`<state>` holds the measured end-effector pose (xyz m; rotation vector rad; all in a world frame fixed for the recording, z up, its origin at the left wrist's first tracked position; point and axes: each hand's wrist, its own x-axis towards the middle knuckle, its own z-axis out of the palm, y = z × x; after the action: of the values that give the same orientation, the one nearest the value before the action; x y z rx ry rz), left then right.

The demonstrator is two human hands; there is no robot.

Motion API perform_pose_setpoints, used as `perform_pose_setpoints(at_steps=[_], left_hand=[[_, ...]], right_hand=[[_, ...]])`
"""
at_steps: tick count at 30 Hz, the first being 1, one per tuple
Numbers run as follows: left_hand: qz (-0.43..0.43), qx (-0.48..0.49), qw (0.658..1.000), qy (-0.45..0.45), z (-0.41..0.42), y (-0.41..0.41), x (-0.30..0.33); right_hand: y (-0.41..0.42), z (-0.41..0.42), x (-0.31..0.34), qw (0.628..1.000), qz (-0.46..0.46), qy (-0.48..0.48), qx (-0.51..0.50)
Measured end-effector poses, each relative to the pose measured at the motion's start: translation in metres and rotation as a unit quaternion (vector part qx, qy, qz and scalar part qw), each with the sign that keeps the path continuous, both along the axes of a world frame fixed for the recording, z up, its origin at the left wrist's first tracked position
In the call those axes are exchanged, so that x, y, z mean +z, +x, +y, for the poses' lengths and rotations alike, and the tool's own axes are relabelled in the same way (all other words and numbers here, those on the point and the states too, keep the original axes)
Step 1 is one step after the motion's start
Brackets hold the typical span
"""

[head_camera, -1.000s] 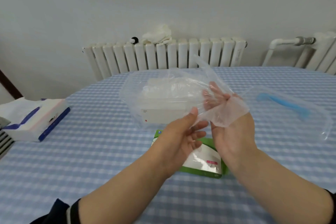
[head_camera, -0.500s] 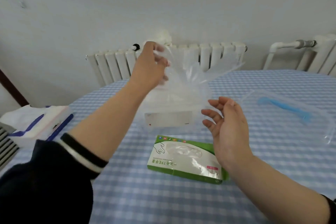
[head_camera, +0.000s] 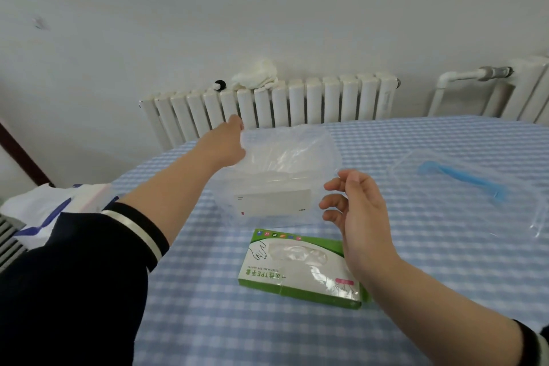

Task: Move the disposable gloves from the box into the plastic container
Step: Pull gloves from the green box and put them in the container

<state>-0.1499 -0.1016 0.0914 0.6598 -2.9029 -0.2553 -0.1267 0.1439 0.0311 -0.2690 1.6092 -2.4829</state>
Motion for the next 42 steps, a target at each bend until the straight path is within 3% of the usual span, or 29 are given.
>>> perform_pose_setpoints(at_steps=[3,6,7,9,11,12,15,22,27,31,33,36,39,42], left_hand=[[-0.035,-0.031,0.995,-0.085,0.002,0.005,-0.002],[-0.008,-0.055,0.978,-0.200,0.007,0.011,0.007],[0.007,-0.058,0.979,-0.194,0.011,0.013,0.014],[-0.005,-0.089,0.994,-0.064,0.023,0.019,0.030],[-0.130,-0.134,0.977,0.107,0.038,0.022,0.039],[-0.200,-0.144,0.958,0.146,0.044,0.022,0.039],[-0.298,-0.138,0.936,0.128,0.047,0.005,0.022],[-0.372,-0.148,0.911,0.100,0.046,-0.019,-0.009],[-0.245,-0.174,0.948,0.101,0.040,-0.011,0.014],[-0.002,-0.147,0.989,0.014,0.050,0.016,0.034],[0.151,-0.149,0.977,-0.025,0.059,0.034,0.029],[0.337,-0.251,0.907,-0.013,0.071,0.062,0.000],[0.374,-0.301,0.875,0.056,0.082,0.088,-0.044],[0.300,-0.270,0.906,0.128,0.085,0.107,-0.088]], right_hand=[[0.000,-0.001,-0.002,1.000,0.004,0.022,0.011],[-0.001,-0.001,-0.003,0.999,0.015,0.034,0.016],[-0.001,-0.001,-0.004,0.999,0.019,0.033,0.016],[-0.001,-0.001,-0.003,0.999,0.025,0.031,0.016],[-0.001,-0.001,-0.004,0.999,0.028,0.035,0.019],[0.000,-0.002,-0.005,0.998,0.029,0.041,0.024],[0.003,-0.002,-0.010,0.996,0.035,0.065,0.051],[0.002,-0.003,-0.011,0.986,0.067,0.105,0.107],[-0.004,-0.005,-0.016,0.976,0.080,0.145,0.143],[-0.007,-0.007,-0.023,0.946,0.108,0.224,0.207],[-0.008,-0.006,-0.026,0.912,0.162,0.304,0.221],[-0.009,-0.003,-0.025,0.855,0.233,0.397,0.238],[-0.010,-0.001,-0.024,0.808,0.272,0.454,0.259],[-0.011,0.001,-0.023,0.777,0.306,0.481,0.267]])
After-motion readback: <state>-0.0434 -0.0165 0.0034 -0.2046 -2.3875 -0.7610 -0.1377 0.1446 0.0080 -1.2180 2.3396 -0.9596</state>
